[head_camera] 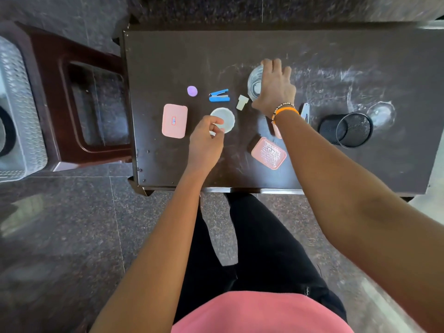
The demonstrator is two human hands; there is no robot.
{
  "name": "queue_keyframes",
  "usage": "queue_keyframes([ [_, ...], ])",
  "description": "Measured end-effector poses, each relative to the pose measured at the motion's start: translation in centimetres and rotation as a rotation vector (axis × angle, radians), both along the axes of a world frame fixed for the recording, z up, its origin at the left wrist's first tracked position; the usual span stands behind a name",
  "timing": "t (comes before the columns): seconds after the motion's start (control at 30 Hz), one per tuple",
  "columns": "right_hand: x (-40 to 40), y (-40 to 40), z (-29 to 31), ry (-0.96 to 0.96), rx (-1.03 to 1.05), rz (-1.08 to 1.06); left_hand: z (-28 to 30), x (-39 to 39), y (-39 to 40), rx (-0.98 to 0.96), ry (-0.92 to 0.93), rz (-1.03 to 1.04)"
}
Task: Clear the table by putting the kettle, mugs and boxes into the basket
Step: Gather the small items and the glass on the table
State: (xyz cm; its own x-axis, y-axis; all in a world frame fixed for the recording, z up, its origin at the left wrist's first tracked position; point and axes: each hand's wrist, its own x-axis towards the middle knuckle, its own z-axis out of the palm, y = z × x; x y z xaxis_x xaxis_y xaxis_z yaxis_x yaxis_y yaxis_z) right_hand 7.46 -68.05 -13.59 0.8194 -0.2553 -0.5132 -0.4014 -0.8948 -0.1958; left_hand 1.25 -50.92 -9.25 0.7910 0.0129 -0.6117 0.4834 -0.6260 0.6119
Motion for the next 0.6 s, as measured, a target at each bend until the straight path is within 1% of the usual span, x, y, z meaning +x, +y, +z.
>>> queue_keyframes([
  [0.3,-0.6,1.4,-0.6,-0.020,0.012,0.027,-0.3,0.8,-0.4,0.040,0.026,0.008],
  [0.5,-1.1,1.2,-0.1,0.040,0.132,0.047,-0.4,0.8,-0.6,0.025,0.055,0.028],
  [0.6,-1.8,1.9,0.8,-0.036,0.132,0.026,-0.1,0.7,-0.2,-0.005,0.055,0.057],
])
